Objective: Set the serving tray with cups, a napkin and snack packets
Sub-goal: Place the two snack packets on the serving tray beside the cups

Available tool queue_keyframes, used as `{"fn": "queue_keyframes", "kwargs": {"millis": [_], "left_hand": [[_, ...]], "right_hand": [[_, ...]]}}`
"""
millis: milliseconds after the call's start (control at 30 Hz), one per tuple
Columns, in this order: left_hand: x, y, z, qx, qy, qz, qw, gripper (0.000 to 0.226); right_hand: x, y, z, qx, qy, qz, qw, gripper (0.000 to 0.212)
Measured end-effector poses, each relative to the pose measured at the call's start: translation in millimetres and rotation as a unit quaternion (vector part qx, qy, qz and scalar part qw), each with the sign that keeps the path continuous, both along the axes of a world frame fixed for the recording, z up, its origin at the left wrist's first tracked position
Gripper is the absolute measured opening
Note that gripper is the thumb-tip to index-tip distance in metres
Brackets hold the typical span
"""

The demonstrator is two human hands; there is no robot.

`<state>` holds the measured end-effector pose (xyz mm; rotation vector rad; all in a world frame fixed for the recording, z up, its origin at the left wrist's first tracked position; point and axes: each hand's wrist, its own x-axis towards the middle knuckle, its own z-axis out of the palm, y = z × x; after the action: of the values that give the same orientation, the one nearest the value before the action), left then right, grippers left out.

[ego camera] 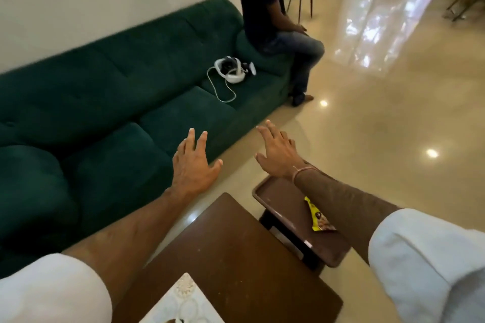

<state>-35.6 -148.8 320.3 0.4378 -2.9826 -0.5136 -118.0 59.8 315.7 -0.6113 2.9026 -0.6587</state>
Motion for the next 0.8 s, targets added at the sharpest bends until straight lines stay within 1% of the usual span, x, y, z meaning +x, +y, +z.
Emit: {"fn": "queue_keyframes", "kwargs": {"millis": [167,333,500,633,700,800], "left_hand": [[-39.7,75.3,-92.7,0.018,-0.063,-0.048,0.997,0.088],[-47.5,135.8,-183.8,0.042,-0.126,-0.109,0.985,0.085],[-49.4,178.2,-263.9,0.054,-0.199,-0.14,0.968,0.088],[-58.0,208.7,-316.9,0.058,-0.222,-0.166,0.959,0.082],[-66.7,223.2,-334.2,0.053,-0.228,-0.177,0.956,0.077],[-83.4,250.4,-353.2,0.068,-0.232,-0.187,0.952,0.068]], "right_hand": [[-14.0,76.9,-91.8,0.042,-0.046,-0.044,0.997,0.072],[-14.3,144.0,-183.7,0.088,-0.091,-0.095,0.987,0.075],[-13.1,194.3,-259.9,0.116,-0.144,-0.134,0.974,0.075],[-16.6,229.8,-305.7,0.157,-0.147,-0.15,0.965,0.065],[-19.7,241.4,-322.5,0.147,-0.139,-0.167,0.965,0.061],[-26.1,251.3,-340.3,0.087,-0.122,-0.175,0.973,0.057]]}}
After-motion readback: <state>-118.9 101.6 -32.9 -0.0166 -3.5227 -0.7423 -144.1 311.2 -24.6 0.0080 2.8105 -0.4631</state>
